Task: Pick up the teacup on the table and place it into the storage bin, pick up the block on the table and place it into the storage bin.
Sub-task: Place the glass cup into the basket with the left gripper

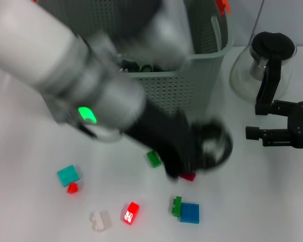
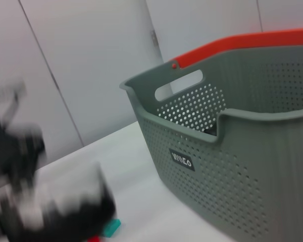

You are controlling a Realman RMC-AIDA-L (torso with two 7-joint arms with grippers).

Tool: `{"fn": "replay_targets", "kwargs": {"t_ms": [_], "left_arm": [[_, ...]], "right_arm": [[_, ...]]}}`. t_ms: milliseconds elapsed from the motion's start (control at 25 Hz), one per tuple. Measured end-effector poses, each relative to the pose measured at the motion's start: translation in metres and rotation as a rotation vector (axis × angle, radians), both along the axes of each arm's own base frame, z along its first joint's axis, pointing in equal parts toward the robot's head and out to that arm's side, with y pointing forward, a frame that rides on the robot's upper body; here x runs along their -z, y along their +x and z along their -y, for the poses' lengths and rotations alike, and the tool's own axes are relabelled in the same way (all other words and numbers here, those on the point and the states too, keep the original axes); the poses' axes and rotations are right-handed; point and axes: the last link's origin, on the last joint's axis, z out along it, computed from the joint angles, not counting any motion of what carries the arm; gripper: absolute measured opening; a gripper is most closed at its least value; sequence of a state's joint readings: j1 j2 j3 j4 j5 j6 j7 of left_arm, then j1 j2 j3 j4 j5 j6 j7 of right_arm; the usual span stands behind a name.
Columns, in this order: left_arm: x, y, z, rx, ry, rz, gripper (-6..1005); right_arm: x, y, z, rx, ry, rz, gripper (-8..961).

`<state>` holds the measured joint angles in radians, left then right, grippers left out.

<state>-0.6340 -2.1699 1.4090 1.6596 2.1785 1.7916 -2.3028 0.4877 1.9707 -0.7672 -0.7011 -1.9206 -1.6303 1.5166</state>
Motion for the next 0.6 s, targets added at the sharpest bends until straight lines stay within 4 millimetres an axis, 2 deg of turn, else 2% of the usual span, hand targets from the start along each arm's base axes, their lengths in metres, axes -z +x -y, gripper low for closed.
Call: {"fn": "replay_targets", "kwargs": {"t_ms": [120, 240, 320, 360, 400, 440, 520, 600], "left_arm": [[-0.044, 0.012, -0.024, -0.054, 0.09, 0.143, 41], [-0.076, 0.015, -0.058, -0.088, 0.269, 0.2, 42], [-0.09, 0.017, -0.083, -0.109, 0.394, 0.206, 42], [-0.09, 0.017, -0.083, -0.109, 0.394, 0.206, 42], [-0.095, 0.014, -0.113, -0.157, 0.483, 0.192, 42], [-0.095, 0.014, -0.113, -0.157, 0.483, 0.192, 42], [-0.087, 0.005, -0.148, -0.233, 0.537, 0.144, 43], [-0.08, -0.001, -0.167, -0.273, 0.569, 0.106, 43]], "right_arm": [[-0.001, 0.0, 0.0, 0.001, 0.002, -0.001, 925], [-0.001, 0.0, 0.0, 0.001, 0.003, -0.001, 925], [-0.001, 0.0, 0.0, 0.002, 0.003, -0.001, 924], [-0.001, 0.0, 0.0, 0.002, 0.003, 0.0, 924], [-0.001, 0.0, -0.001, 0.001, 0.004, 0.0, 924], [-0.001, 0.0, -0.001, 0.0, 0.004, 0.0, 924], [0.0, 0.0, -0.001, -0.001, 0.003, 0.0, 924], [0.0, -0.001, -0.001, -0.002, 0.001, 0.001, 924]]}}
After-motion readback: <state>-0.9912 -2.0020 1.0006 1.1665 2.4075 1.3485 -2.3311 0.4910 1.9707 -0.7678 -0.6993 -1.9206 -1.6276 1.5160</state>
